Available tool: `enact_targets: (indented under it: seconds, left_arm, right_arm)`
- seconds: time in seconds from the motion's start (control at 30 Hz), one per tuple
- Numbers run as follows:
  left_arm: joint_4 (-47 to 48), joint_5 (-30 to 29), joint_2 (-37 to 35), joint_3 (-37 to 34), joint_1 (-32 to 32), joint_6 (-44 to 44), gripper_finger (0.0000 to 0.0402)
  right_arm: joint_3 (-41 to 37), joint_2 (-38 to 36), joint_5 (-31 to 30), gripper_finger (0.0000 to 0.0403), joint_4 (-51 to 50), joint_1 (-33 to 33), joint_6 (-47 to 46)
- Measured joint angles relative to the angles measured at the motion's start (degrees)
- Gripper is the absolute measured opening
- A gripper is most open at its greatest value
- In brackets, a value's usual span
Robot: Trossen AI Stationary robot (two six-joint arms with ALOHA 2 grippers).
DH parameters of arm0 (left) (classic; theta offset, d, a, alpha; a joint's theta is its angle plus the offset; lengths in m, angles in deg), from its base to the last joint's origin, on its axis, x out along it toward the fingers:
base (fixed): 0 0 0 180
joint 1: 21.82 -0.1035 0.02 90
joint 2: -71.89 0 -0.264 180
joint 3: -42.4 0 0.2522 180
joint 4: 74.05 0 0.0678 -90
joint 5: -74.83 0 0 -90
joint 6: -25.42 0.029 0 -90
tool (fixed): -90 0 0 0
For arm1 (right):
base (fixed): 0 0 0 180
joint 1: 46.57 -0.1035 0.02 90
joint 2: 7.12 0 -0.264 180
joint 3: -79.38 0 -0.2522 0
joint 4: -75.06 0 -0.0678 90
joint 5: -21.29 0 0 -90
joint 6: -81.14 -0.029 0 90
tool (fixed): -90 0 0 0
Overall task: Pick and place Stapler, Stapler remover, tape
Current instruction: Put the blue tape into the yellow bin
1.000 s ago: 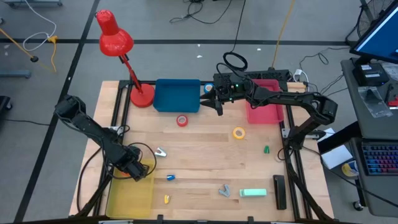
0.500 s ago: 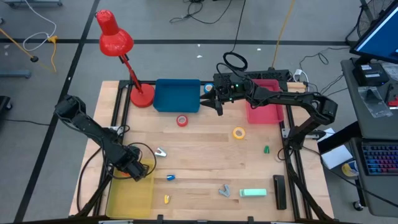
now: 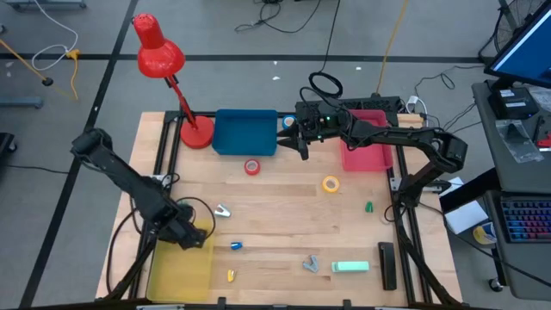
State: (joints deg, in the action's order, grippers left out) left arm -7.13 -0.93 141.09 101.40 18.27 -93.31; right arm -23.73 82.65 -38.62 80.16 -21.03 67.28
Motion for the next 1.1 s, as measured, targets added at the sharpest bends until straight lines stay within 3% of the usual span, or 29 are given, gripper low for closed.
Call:
enact_targets:
  seconds: [0.17, 0.37, 0.47, 0.53, 0.77, 0.93, 1.1]
  left_arm:
    - [-0.36, -14.88, -4.90, 5.95, 0.00, 0.50, 0.0257]
    - [-1.24, -42.77, -8.78, 8.87, 0.00, 9.68, 0.0251]
    - [-1.17, -54.64, -9.63, 8.87, -0.40, 13.89, 0.0252]
    - [-1.20, -59.37, -9.74, 8.87, -1.37, 16.41, 0.0253]
    - [-1.27, -62.29, -9.59, 8.87, -8.25, 25.01, 0.0253]
    - [-5.20, -62.18, -9.75, 8.85, -12.90, 35.91, 0.0253]
    - [-12.58, -56.89, -9.76, 8.85, -17.78, 48.98, 0.0253]
  right_arm:
    - [0.00, -0.55, 0.02, 0.0160, -0.01, 1.12, 0.55]
    - [0.00, -1.60, -0.68, 0.0160, -2.71, 2.89, 6.04]
    - [0.16, -1.79, -6.23, 0.0160, -8.32, 3.18, 10.76]
    - [-0.13, -2.17, -9.99, 0.0160, -13.23, 3.39, 13.85]
    - [0.22, -2.32, -20.08, 0.0160, -20.38, 3.48, 13.78]
    - [5.92, -1.13, -25.59, 0.0160, -30.43, 4.89, 12.07]
    - [13.26, 2.97, -28.40, 0.0160, -36.60, 5.90, 11.50]
